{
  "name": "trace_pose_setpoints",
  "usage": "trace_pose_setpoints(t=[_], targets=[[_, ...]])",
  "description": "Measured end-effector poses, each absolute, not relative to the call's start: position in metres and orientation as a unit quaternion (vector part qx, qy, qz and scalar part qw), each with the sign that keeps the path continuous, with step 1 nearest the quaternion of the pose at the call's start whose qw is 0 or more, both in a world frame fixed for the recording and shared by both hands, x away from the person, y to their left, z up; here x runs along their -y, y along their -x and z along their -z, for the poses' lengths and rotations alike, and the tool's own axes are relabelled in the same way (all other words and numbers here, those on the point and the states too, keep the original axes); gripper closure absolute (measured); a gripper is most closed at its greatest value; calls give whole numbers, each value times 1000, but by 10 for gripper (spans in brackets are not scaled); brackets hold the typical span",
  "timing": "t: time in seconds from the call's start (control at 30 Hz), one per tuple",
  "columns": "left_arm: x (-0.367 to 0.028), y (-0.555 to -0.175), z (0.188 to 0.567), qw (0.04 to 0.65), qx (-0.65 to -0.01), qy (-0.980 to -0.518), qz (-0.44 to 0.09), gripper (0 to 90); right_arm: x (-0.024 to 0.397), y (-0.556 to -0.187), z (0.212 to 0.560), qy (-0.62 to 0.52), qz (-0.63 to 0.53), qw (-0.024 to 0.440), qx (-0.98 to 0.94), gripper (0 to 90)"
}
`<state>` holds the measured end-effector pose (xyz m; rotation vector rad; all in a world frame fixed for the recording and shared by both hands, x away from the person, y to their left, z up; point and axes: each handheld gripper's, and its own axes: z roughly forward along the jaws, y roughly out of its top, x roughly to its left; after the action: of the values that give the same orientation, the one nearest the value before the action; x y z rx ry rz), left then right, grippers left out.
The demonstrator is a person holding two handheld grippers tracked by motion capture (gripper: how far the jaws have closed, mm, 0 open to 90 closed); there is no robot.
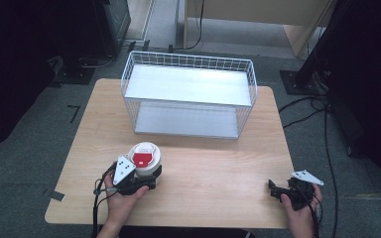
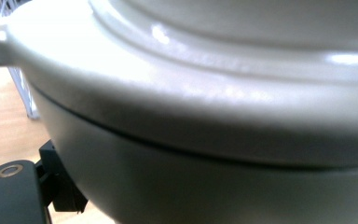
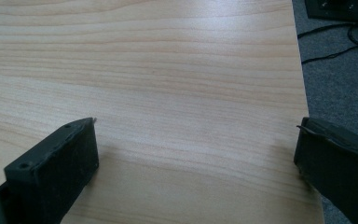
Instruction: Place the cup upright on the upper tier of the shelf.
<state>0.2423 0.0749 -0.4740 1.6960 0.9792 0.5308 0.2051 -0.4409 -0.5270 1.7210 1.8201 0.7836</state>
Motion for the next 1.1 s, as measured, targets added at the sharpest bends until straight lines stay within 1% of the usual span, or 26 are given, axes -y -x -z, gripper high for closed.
trace_pose_setpoints(t=[0.23,0.57,0.73,1.0,1.1], targets=[[-70,-250,454,546,-397,-703,-224,94,441,-205,527,-634,-289,256,-670,0],[-63,-266,428,561,-380,-694,-243,95,441,-205,527,-633,-289,256,-671,0],[-60,-278,408,565,-370,-691,-259,96,441,-205,527,-633,-289,256,-671,0],[-59,-291,390,565,-376,-682,-272,96,441,-205,527,-633,-289,256,-671,0],[-60,-298,383,565,-376,-677,-286,96,441,-205,527,-634,-289,255,-671,0]])
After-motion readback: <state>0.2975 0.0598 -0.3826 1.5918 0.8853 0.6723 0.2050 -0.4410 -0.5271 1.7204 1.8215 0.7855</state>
